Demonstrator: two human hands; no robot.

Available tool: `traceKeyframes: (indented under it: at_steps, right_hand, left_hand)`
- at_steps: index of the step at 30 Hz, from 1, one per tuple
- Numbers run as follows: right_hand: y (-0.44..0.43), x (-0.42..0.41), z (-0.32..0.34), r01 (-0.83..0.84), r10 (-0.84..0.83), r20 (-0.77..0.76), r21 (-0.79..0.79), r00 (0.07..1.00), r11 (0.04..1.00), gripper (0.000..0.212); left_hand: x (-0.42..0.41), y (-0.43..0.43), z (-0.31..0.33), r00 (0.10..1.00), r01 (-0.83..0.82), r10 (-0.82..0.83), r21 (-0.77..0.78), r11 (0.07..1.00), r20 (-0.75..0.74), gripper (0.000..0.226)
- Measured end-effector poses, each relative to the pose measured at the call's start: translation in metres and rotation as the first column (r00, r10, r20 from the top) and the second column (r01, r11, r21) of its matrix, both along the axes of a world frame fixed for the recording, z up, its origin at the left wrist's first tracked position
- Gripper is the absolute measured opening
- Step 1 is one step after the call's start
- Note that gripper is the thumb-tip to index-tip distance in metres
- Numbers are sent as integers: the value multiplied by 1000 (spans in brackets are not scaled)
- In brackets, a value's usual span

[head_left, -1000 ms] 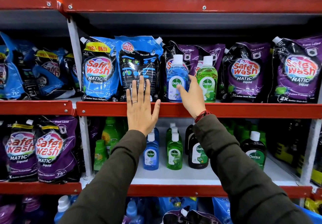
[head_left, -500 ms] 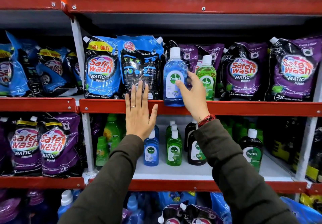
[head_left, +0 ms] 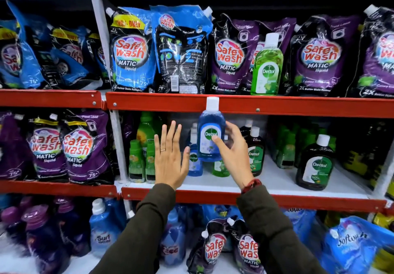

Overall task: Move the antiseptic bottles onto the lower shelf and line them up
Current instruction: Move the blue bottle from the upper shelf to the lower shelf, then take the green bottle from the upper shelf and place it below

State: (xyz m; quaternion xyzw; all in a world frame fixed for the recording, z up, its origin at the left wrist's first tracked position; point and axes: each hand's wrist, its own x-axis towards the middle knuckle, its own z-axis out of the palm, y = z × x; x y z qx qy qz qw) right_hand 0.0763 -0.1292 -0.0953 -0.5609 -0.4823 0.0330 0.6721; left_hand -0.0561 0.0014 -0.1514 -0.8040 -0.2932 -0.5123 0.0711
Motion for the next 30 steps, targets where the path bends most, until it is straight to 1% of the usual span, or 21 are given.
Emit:
traceKeyframes:
  at_steps: [3, 6, 10, 13, 20, 23, 27, 30]
  right_hand:
    - [9, 1, -38, -27, 26, -5, -76, 1000, 997, 41]
    - [21, 0, -67, -49, 46, -23, -145, 999, 988, 41]
    - [44, 1, -91, -95, 77, -89, -220, 993, 971, 39]
    - [60, 1, -105, -111, 79, -141, -242, 987, 964, 42]
    - [85, 0, -120, -123, 78, -184, -249, 980, 960, 39]
    - [89, 2, -125, -142, 91, -208, -246, 974, 959, 44]
    - [88, 3, -125, -172, 122, -199, -258, 972, 951, 44]
    - [85, 2, -124, -176, 126, -198, -260, 972, 949, 46]
  left_hand:
    - [-6, 4, -35, 999, -4, 1, -66, 998, -49, 65]
    - [-11, 10, -70, 990, -29, 9, -139, 990, -142, 64]
    - [-15, 19, -109, 957, -96, 23, -244, 965, -288, 64]
    - [-17, 25, -128, 937, -144, 41, -278, 950, -347, 65]
    - [-19, 29, -136, 933, -163, 59, -270, 949, -355, 67]
    - [-19, 29, -135, 936, -159, 57, -274, 948, -347, 69]
    - [-19, 27, -134, 940, -158, 62, -265, 951, -337, 67]
    - [-19, 27, -133, 930, -173, 68, -267, 948, -361, 67]
